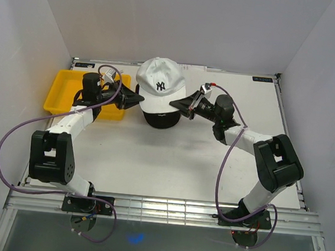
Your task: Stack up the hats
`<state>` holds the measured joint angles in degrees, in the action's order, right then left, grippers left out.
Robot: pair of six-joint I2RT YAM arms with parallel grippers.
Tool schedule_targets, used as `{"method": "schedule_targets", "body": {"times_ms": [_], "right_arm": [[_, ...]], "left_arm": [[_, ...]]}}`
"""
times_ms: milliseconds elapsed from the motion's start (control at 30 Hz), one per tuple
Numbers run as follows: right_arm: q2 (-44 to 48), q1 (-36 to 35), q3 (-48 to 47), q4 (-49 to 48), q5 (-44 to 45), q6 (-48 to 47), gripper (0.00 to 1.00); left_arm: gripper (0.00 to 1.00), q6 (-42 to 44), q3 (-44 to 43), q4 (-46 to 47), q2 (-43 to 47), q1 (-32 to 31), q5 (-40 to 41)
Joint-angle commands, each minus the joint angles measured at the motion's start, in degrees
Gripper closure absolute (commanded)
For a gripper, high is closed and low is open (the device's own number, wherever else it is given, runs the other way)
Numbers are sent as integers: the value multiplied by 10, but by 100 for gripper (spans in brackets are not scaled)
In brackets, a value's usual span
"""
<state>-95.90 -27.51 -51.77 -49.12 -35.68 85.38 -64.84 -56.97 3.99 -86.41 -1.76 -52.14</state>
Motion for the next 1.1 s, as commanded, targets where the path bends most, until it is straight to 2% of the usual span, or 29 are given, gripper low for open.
{"method": "schedule_targets", "body": {"times_ms": [0, 367, 1067], "right_arm": [[11, -4, 39, -22, -66, -29, 92], [-31, -4, 96, -87, -63, -10, 92], [-111, -4, 140, -150, -55, 2, 92]], "left_arm": [[100, 21, 8, 44, 37, 17, 53], [100, 28, 52, 48, 32, 17, 78], [100, 39, 128, 71, -7, 17, 105]]}}
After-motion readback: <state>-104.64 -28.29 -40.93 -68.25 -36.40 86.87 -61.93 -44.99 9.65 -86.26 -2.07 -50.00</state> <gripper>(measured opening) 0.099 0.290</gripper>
